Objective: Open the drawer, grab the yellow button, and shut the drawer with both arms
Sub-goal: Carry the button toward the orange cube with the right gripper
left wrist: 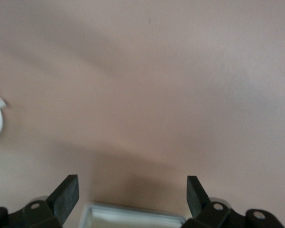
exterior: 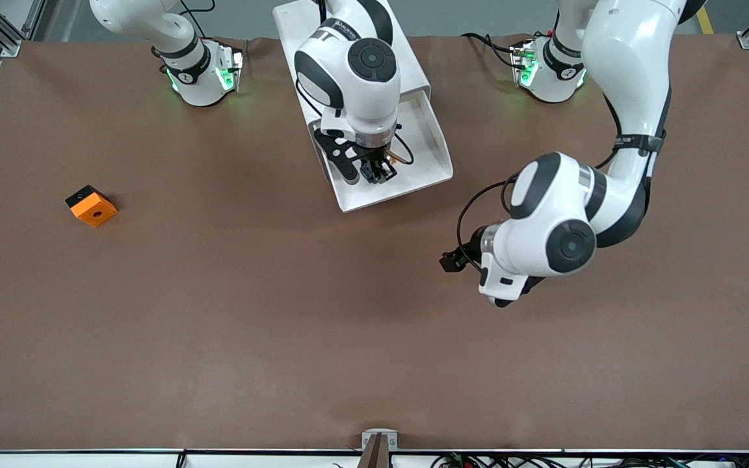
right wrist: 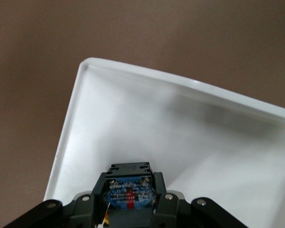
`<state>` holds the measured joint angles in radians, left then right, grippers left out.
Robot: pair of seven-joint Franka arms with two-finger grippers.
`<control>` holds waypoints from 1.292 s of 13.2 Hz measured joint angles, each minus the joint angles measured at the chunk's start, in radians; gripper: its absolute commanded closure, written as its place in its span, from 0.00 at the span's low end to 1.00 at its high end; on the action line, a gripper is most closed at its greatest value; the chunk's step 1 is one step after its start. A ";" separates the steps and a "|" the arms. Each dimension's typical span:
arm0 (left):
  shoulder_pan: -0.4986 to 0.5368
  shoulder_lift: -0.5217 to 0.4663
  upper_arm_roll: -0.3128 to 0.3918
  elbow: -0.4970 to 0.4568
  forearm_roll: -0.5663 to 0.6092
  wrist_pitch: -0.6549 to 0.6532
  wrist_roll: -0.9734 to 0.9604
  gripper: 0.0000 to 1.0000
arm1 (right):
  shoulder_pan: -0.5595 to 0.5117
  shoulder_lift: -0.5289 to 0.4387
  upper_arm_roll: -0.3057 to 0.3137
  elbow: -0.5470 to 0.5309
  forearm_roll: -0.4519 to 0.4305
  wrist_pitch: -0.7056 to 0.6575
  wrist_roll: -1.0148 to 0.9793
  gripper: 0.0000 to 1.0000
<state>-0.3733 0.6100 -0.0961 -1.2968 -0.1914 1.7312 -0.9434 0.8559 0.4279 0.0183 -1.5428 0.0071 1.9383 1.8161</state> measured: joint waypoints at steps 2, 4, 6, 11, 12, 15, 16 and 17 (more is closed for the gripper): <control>-0.042 -0.021 0.000 0.000 0.068 0.001 -0.001 0.00 | -0.049 -0.005 -0.008 0.049 0.062 -0.054 -0.083 1.00; -0.060 -0.026 -0.002 0.000 0.084 0.002 -0.001 0.00 | -0.148 -0.018 -0.015 0.140 0.103 -0.195 -0.248 1.00; -0.063 -0.026 -0.006 -0.003 0.087 0.022 0.001 0.00 | -0.271 -0.051 -0.021 0.207 0.111 -0.325 -0.509 1.00; -0.105 -0.026 -0.008 -0.007 0.089 0.078 0.002 0.00 | -0.569 -0.099 -0.029 0.199 0.048 -0.423 -1.173 1.00; -0.112 -0.026 -0.008 -0.008 0.089 0.081 0.002 0.00 | -0.606 -0.095 -0.029 0.175 0.020 -0.401 -1.255 1.00; -0.123 -0.028 -0.008 -0.015 0.089 0.084 0.002 0.00 | -0.681 -0.081 -0.029 0.059 -0.014 -0.241 -1.407 1.00; -0.127 -0.028 -0.008 -0.017 0.089 0.085 0.002 0.00 | -0.695 -0.077 -0.029 0.008 -0.029 -0.169 -1.436 1.00; -0.133 -0.028 -0.008 -0.020 0.089 0.087 0.002 0.00 | -0.708 -0.075 -0.029 -0.044 -0.042 -0.095 -1.460 1.00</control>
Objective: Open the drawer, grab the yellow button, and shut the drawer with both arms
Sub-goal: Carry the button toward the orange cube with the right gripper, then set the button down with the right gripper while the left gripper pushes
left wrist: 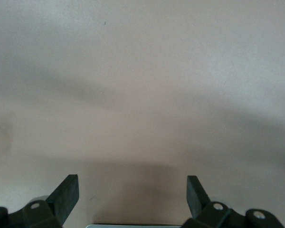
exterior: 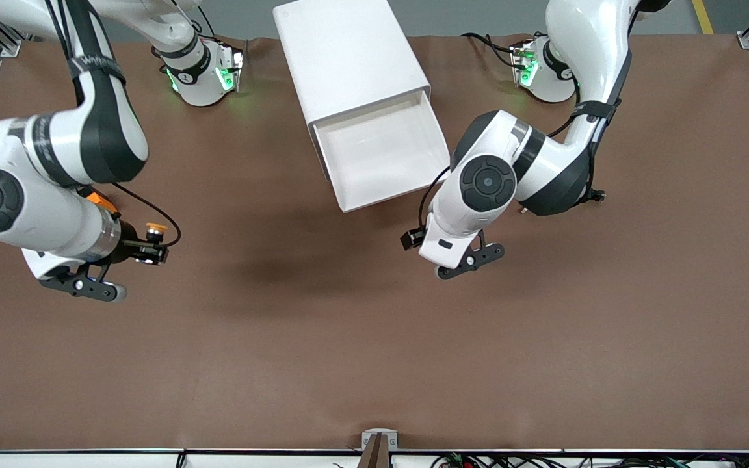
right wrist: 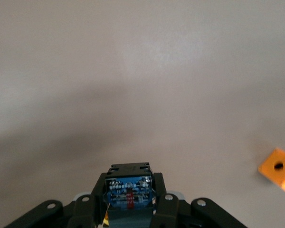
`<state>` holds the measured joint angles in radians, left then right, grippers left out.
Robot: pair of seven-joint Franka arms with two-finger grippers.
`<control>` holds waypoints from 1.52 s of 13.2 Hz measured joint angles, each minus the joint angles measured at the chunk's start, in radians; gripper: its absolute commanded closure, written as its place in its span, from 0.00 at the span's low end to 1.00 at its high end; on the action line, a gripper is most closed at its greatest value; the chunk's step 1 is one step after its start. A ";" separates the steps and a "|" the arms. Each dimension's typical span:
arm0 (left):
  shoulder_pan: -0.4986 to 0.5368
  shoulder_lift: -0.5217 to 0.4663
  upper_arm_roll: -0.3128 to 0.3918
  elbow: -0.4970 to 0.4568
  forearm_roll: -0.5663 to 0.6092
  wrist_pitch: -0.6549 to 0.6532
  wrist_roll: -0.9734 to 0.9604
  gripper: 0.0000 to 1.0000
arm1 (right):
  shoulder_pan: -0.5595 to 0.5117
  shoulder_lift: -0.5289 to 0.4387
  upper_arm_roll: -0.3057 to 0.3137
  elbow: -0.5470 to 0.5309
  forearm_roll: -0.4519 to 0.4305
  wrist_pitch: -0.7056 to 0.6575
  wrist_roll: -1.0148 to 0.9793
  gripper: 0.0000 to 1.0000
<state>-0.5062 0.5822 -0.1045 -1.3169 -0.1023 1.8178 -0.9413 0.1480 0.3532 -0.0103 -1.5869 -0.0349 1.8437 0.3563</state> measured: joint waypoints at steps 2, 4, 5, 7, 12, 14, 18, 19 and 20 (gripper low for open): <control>-0.013 0.000 0.000 -0.013 0.000 0.016 -0.002 0.00 | -0.033 0.004 0.000 -0.095 -0.011 0.141 -0.052 1.00; -0.030 0.000 0.000 -0.031 0.000 0.041 -0.002 0.00 | -0.081 0.007 0.000 -0.169 -0.012 0.267 -0.108 1.00; -0.039 0.000 0.000 -0.038 0.000 0.049 -0.002 0.00 | -0.110 0.008 0.000 -0.210 -0.012 0.343 -0.141 1.00; -0.054 0.000 -0.001 -0.053 0.000 0.058 -0.008 0.00 | -0.156 0.011 0.000 -0.296 -0.012 0.475 -0.180 1.00; -0.103 -0.002 -0.021 -0.108 0.000 0.069 -0.056 0.00 | -0.221 0.040 0.000 -0.426 -0.012 0.627 -0.190 1.00; -0.108 -0.004 -0.052 -0.117 0.000 0.069 -0.090 0.00 | -0.239 0.066 0.000 -0.426 -0.012 0.635 -0.197 1.00; -0.109 -0.006 -0.093 -0.128 0.000 0.069 -0.156 0.00 | -0.256 0.107 0.000 -0.426 -0.012 0.686 -0.254 1.00; -0.109 -0.006 -0.105 -0.131 0.000 0.068 -0.175 0.00 | -0.265 0.118 0.000 -0.426 -0.012 0.698 -0.270 1.00; -0.109 -0.006 -0.120 -0.136 0.000 0.068 -0.201 0.00 | -0.272 0.129 0.000 -0.426 -0.012 0.715 -0.281 1.00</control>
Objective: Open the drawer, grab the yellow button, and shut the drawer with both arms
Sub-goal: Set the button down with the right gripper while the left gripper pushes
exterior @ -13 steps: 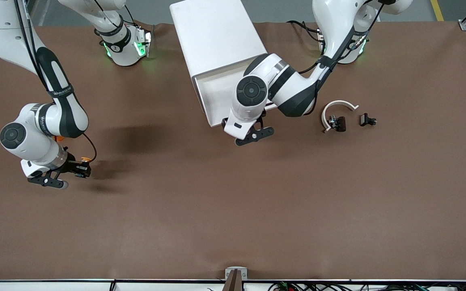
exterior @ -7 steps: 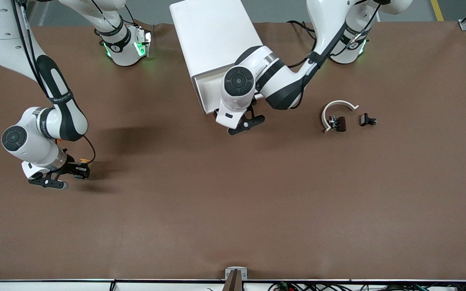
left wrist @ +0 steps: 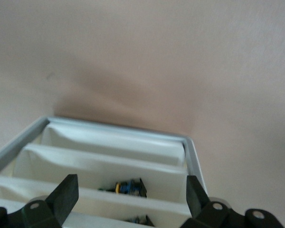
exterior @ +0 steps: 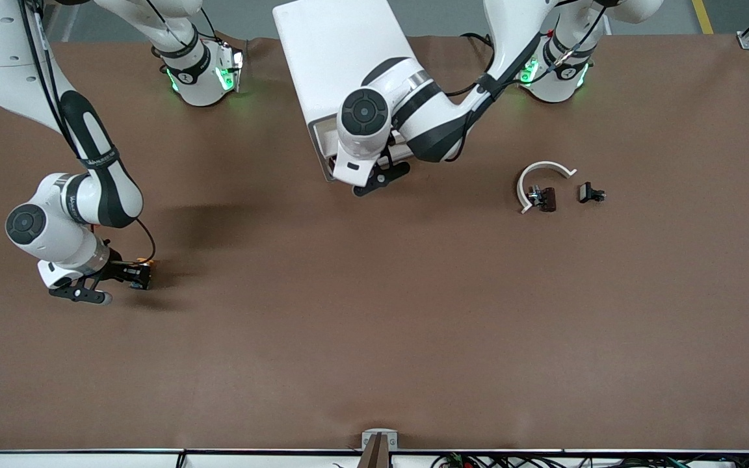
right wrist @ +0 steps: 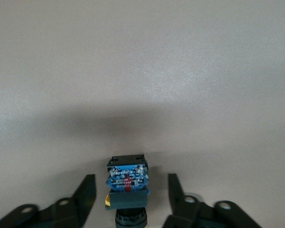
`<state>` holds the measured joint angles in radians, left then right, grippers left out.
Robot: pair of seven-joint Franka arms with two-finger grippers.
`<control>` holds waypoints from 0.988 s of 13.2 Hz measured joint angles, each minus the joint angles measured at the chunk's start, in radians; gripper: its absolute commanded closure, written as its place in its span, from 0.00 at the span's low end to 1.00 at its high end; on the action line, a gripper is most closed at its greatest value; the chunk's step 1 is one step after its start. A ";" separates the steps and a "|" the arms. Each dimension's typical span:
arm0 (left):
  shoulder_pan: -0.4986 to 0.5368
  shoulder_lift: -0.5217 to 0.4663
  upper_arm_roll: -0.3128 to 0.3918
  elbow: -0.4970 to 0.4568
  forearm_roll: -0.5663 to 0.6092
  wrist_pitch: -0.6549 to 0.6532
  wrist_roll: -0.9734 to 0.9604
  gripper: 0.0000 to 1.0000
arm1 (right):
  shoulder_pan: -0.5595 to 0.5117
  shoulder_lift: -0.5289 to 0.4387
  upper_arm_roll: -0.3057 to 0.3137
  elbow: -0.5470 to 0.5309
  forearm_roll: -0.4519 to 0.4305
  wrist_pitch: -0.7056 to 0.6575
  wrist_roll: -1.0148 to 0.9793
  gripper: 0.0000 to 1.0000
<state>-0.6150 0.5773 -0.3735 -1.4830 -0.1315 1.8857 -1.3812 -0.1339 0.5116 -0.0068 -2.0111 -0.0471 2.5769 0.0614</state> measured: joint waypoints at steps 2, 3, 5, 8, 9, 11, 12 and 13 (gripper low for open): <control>0.000 0.001 -0.018 -0.009 -0.022 0.000 -0.029 0.00 | 0.000 0.000 0.001 0.001 0.000 0.000 -0.011 0.00; 0.000 0.001 -0.021 -0.013 -0.033 0.000 -0.036 0.00 | 0.000 0.000 0.001 0.002 0.000 0.000 -0.014 0.00; 0.000 0.003 -0.021 -0.017 -0.059 0.000 -0.036 0.00 | 0.000 -0.002 0.004 0.010 0.000 -0.002 -0.021 0.00; 0.003 0.004 -0.020 -0.019 -0.106 -0.001 -0.036 0.00 | 0.000 -0.020 0.008 0.054 0.000 -0.083 -0.031 0.00; 0.006 0.006 -0.019 -0.022 -0.128 -0.001 -0.036 0.00 | 0.000 -0.035 0.009 0.076 0.000 -0.139 -0.032 0.00; 0.012 0.014 -0.019 -0.023 -0.161 -0.001 -0.036 0.00 | 0.000 -0.083 0.010 0.127 0.000 -0.281 -0.032 0.00; 0.012 0.018 -0.019 -0.023 -0.177 -0.001 -0.036 0.00 | 0.000 -0.113 0.012 0.154 0.000 -0.358 -0.032 0.00; 0.012 0.022 -0.019 -0.023 -0.191 -0.001 -0.036 0.00 | 0.000 -0.143 0.013 0.187 0.000 -0.441 -0.032 0.00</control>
<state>-0.6028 0.5994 -0.3929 -1.5065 -0.3220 1.8847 -1.4172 -0.1335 0.3684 0.0065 -1.8237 -0.0472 2.1355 0.0290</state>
